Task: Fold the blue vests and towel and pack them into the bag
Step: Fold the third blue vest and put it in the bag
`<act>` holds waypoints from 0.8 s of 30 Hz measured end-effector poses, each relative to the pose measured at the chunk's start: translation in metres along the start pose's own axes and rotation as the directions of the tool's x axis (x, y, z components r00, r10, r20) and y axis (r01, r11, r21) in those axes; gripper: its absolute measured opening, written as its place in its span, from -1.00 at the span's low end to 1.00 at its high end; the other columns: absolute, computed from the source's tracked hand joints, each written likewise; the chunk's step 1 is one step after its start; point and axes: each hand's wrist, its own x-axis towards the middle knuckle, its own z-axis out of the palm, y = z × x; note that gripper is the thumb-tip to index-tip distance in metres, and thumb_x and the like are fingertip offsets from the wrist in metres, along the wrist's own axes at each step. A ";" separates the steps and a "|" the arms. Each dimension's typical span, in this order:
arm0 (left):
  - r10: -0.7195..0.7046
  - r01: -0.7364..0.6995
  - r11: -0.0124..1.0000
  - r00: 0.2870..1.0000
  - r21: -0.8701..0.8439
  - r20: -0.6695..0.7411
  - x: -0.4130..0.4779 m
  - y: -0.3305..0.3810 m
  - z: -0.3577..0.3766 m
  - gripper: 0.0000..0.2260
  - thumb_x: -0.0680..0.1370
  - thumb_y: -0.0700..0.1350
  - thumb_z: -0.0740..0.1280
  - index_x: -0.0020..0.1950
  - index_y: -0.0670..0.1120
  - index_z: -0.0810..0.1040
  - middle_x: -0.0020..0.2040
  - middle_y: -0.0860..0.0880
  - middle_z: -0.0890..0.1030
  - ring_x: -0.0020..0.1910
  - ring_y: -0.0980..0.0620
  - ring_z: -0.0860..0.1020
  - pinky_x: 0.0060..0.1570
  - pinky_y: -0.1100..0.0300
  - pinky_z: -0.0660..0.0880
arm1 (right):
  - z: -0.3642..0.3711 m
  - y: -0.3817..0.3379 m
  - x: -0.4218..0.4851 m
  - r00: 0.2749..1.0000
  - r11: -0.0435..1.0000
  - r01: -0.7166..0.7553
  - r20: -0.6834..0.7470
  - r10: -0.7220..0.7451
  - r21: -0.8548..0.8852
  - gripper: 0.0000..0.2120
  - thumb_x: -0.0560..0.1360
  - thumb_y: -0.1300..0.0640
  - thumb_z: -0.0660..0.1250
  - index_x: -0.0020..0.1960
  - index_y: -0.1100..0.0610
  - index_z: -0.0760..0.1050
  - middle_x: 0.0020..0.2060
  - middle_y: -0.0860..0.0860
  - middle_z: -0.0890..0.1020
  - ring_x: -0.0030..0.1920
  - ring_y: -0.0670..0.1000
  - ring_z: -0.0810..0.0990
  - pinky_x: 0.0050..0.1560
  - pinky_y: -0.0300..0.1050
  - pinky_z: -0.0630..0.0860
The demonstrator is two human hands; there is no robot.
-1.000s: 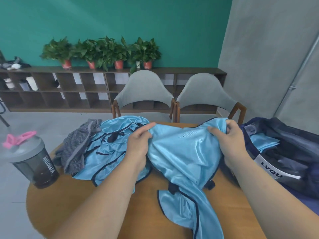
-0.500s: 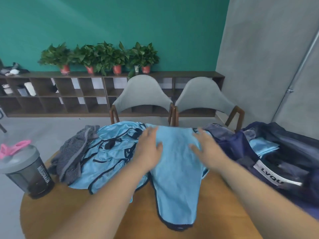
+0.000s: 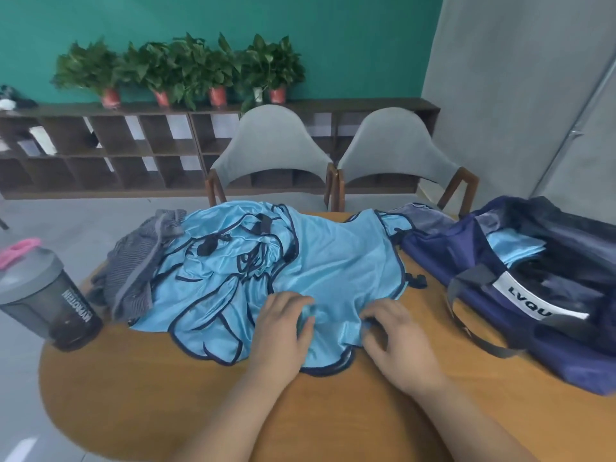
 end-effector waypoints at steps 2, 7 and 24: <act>0.037 -0.032 0.997 0.997 -0.070 0.067 -0.003 0.005 -0.006 -0.79 0.64 0.10 0.38 0.24 0.08 0.61 0.09 0.24 0.55 0.16 0.19 0.51 0.26 0.08 0.47 | 0.004 0.002 0.001 0.990 0.991 0.103 0.106 -0.095 -0.079 -0.68 0.62 -0.16 0.31 0.31 -0.08 0.57 0.27 -0.24 0.55 0.40 -0.13 0.45 0.40 0.00 0.43; 0.075 -0.089 0.996 0.916 0.018 0.395 -0.007 0.018 -0.010 -0.33 0.44 0.54 0.31 0.47 0.28 0.37 0.36 0.32 0.41 0.40 0.25 0.35 0.40 0.19 0.33 | 0.017 0.006 0.005 0.978 0.956 0.011 0.201 0.050 -0.293 -0.30 0.57 -0.41 0.14 0.60 -0.08 0.32 0.57 -0.15 0.33 0.61 -0.05 0.20 0.61 0.02 0.16; -0.229 0.262 0.940 0.959 -0.219 0.165 -0.006 0.000 -0.008 -0.85 0.71 0.11 0.26 0.27 0.20 0.52 0.00 0.14 0.62 -0.17 0.17 0.57 -0.09 0.14 0.50 | 0.009 0.009 0.007 0.965 0.959 -0.235 -0.159 0.210 -0.159 -0.74 0.66 -0.12 0.27 -0.14 -0.02 0.44 -0.29 -0.14 0.45 -0.16 0.02 0.43 -0.06 0.00 0.41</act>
